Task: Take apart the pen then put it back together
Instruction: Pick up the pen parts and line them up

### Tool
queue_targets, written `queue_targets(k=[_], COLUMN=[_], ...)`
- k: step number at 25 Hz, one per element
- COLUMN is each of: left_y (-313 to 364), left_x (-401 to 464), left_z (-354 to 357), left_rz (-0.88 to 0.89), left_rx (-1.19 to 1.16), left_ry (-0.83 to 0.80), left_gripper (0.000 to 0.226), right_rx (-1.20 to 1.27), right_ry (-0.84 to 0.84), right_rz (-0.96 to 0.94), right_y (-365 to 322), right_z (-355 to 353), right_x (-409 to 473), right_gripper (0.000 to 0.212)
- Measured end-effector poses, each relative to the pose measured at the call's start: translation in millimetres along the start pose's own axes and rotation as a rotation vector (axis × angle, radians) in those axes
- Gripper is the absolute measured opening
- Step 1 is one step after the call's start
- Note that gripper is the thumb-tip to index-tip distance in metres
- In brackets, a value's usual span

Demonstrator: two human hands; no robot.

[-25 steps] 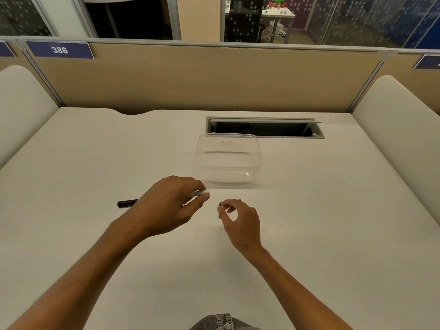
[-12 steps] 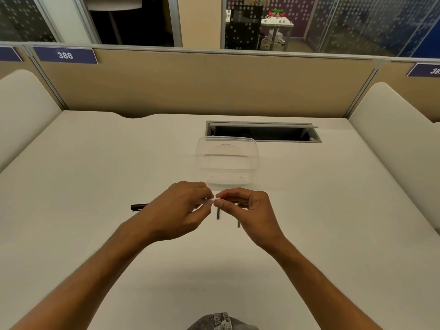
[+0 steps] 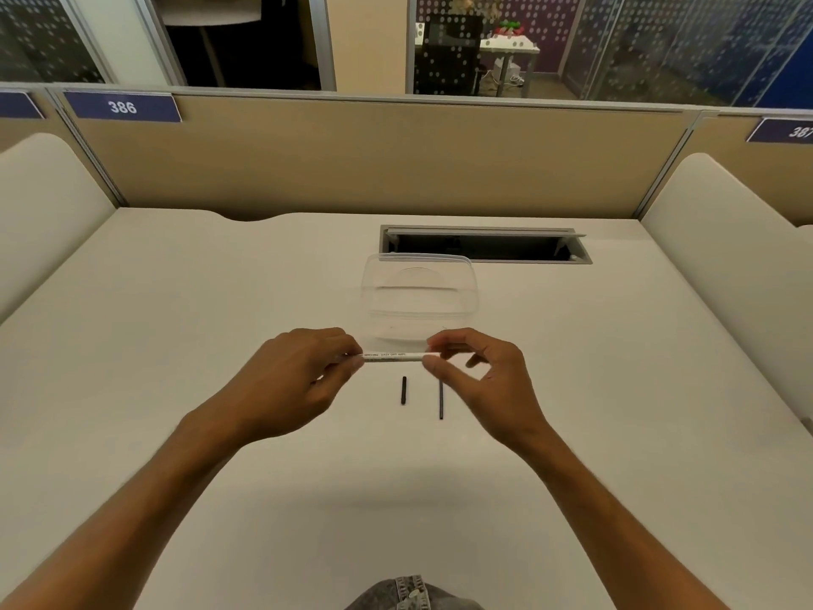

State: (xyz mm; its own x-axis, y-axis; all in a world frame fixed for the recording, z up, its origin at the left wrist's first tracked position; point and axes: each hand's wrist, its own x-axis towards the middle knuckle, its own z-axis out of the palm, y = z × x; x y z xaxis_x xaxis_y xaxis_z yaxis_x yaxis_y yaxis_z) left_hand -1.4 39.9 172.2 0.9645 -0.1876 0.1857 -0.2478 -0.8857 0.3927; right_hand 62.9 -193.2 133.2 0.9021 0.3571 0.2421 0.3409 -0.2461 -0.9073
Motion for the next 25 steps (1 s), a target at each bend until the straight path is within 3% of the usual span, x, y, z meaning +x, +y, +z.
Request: queue_targets(k=[4,9,12,17,21,25], left_y=[2,-3,-17,-54,-80,-98], left_x=[2,6,6,-5,-30,-57], left_z=[8,18,26,60,104,143], left_rz=[0.006,0.024,-0.022,-0.24,-0.426,-0.452], left_rx=[0.005,-0.023,-0.085,-0.066,-0.056,0.109], left_ry=[-0.031,-0.065,-0.014,0.199,0.104,-0.056], left_gripper=[0.019,0.019,0.019,0.044,0.059,0.08], right_rx=[-0.453,-0.664,-0.58,-0.084,0.171,0.284], right_ry=[-0.06,-0.158,-0.162,-0.158,-0.178,-0.192], right_rz=[-0.373,-0.508,-0.272,0.341,0.53,0.637], right_y=[-5,-9,-5,19,41,56], right_z=[16,30,35,39,46,57], right_x=[0,9,13,17,11,10], right_gripper=[0.025,0.014,0.015,0.012,0.012,0.02])
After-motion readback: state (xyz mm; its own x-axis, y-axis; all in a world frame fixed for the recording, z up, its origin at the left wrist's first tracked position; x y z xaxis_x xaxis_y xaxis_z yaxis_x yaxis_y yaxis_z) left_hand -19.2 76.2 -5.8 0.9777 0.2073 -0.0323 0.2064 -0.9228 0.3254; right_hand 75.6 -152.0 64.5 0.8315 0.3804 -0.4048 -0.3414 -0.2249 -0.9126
